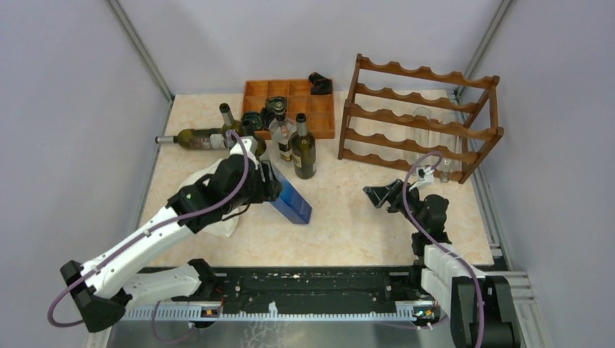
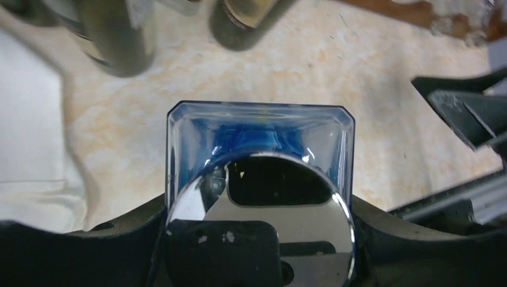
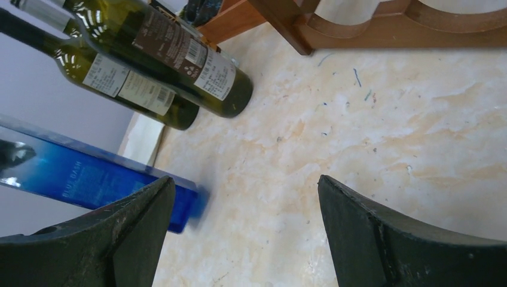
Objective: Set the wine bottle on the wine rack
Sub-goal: Pick up the wine bottle from the center of the board.
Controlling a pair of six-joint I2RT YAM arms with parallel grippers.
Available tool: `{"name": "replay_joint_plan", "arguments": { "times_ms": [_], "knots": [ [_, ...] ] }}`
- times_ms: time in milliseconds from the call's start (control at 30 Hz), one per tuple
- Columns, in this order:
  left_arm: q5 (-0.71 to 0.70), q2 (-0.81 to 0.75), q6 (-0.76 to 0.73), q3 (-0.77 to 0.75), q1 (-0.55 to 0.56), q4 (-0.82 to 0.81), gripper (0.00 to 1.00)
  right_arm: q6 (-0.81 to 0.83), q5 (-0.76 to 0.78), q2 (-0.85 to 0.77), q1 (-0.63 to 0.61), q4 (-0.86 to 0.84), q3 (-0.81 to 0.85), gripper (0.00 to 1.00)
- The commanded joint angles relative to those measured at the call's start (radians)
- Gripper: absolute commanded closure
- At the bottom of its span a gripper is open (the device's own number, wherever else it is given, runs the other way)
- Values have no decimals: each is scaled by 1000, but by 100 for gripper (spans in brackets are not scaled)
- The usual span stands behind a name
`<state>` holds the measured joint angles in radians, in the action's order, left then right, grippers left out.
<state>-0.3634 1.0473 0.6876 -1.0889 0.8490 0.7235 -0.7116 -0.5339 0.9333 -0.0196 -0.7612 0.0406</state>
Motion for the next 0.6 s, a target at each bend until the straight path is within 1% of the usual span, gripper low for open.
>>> {"name": "replay_joint_plan", "arguments": {
  "times_ms": [0, 133, 200, 267, 400, 500, 567],
  "knots": [
    [233, -149, -119, 202, -1, -534, 100, 53, -89, -57, -11, 2, 32, 13],
    [263, -217, -95, 360, -1, -795, 100, 52, -158, -145, -29, 35, 46, 14],
    [266, -246, -65, 439, -1, -912, 100, 73, -177, -205, -65, 67, 60, 14],
    [261, -267, -21, 513, -1, -1016, 100, 119, -179, -262, -116, 140, 94, 14],
    [238, -288, 108, 618, 0, -1112, 100, 235, -170, -342, -228, 280, 191, 13],
    [237, -289, 186, 691, -1, -1199, 100, 309, -116, -347, -349, 308, 228, 13],
    [240, -280, 227, 715, -1, -1221, 100, 374, -41, -341, -424, 351, 260, 12]
  ]
}}
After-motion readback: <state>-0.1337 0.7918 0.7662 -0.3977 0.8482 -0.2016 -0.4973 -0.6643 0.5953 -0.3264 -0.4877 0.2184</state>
